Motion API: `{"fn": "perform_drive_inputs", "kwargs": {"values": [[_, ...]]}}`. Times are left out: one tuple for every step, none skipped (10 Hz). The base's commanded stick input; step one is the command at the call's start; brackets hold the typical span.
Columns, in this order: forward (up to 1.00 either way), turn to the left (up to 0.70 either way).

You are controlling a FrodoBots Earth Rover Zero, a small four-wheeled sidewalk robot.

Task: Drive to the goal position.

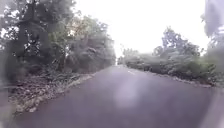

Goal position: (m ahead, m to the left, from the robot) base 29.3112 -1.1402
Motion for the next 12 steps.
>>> {"fn": "perform_drive_inputs", "kwargs": {"values": [[1.00, -0.40], [1.00, -0.40], [1.00, -0.34], [1.00, -0.25], [1.00, 0.00], [1.00, 0.00], [1.00, 0.00], [1.00, 0.00], [1.00, 0.00], [1.00, 0.00], [1.00, 0.00], [1.00, 0.00]]}}
